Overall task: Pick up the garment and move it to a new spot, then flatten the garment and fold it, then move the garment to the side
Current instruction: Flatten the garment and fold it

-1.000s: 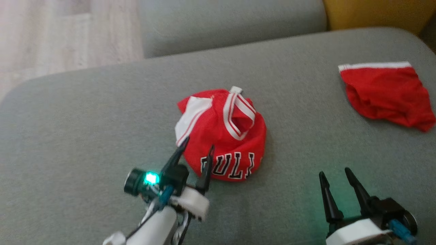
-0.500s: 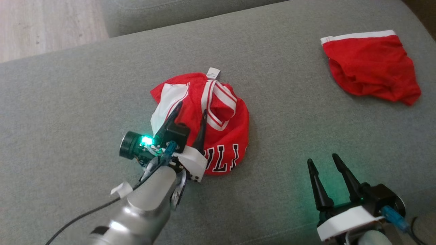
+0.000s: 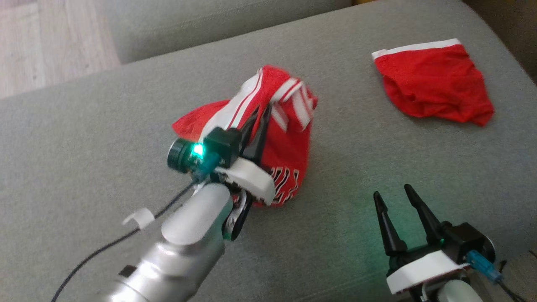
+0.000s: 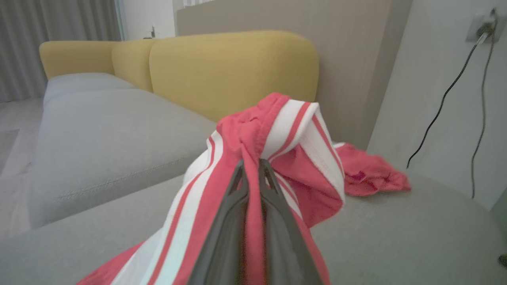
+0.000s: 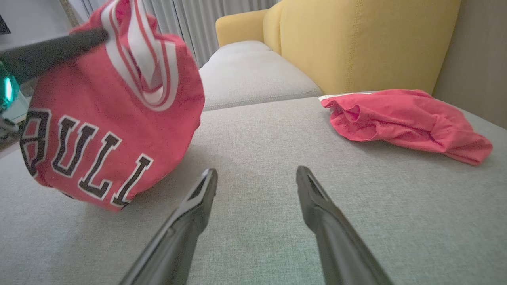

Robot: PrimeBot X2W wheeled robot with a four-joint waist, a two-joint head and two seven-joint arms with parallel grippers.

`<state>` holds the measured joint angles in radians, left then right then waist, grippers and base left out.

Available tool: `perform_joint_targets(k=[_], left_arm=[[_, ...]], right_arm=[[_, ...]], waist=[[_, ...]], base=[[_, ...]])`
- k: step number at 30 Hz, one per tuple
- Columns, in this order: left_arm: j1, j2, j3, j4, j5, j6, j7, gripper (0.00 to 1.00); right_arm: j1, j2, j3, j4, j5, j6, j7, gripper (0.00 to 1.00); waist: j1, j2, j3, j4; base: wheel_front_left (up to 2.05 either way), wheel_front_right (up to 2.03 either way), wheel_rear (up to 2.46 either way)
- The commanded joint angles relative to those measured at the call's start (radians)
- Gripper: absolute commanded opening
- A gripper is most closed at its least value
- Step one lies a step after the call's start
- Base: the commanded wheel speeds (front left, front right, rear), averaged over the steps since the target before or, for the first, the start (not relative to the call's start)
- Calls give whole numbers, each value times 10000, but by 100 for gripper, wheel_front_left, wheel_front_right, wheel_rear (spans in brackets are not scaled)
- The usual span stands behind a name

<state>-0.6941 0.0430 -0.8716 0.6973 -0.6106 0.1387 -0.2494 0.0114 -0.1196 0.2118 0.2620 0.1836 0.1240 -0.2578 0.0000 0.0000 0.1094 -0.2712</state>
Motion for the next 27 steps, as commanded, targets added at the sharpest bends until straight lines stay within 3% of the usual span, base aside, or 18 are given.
perform_joint_targets(k=[1, 7, 12, 15, 19, 20, 21, 22, 23, 24, 27], left_arm=[[-731, 72, 531, -690, -90, -166, -121, 0], [-1880, 72, 1580, -2498, -970, -725, -122, 0], [-2883, 72, 2809, -3303, -1835, -990, -123, 0], [-2504, 72, 3731, -3165, -1877, -1088, -123, 0], [-592, 84, 4760, -2499, -1503, -1308, -123, 0], [40, 98, 4927, -2244, -1404, -1397, -123, 5], [702, 99, 5075, -1952, -1372, -1512, -123, 26], [1340, 113, 5218, -1640, -1292, -1574, -123, 75], [1340, 113, 5218, -1640, -1292, -1574, -123, 75], [1932, 127, 5429, -1368, -1183, -1572, -123, 100], [3749, 134, 6336, -829, -610, -1527, -123, 100]], right_arm=[[-187, 0, 243, -346, 3, 67, -40, 100], [37, 114, 257, -420, -36, 67, -40, 100], [304, 193, 55, -452, -34, 67, -40, 100], [357, 274, -87, -628, -52, 67, -40, 100], [406, 359, -267, -806, -86, 67, -40, 100], [414, 370, -281, -824, -91, 67, -40, 100], [424, 373, -288, -832, -100, 67, -40, 100], [425, 372, -302, -834, -110, 67, -40, 100], [425, 372, -302, -834, -110, 67, -40, 100], [424, 370, -350, -845, -114, 67, -40, 100], [394, 323, -518, -892, -142, 67, -40, 100]], waist=[[0, 0, -285, -253], [0, 0, -815, -691], [0, 0, -1029, -624], [0, 0, -1058, -429], [0, 0, -934, -25], [0, 0, -897, 81], [0, 0, -858, 190], [0, 0, -820, 290], [0, 0, -820, 290], [0, 0, -782, 400], [0, 0, -691, 813]], base=[[0, 0, 0], [0, 0, 0], [0, 0, 0], [0, 0, 0], [0, 0, 0], [0, 0, 0], [0, 0, 0], [0, 0, 0], [0, 0, 0], [0, 0, 0], [0, 0, 0]])
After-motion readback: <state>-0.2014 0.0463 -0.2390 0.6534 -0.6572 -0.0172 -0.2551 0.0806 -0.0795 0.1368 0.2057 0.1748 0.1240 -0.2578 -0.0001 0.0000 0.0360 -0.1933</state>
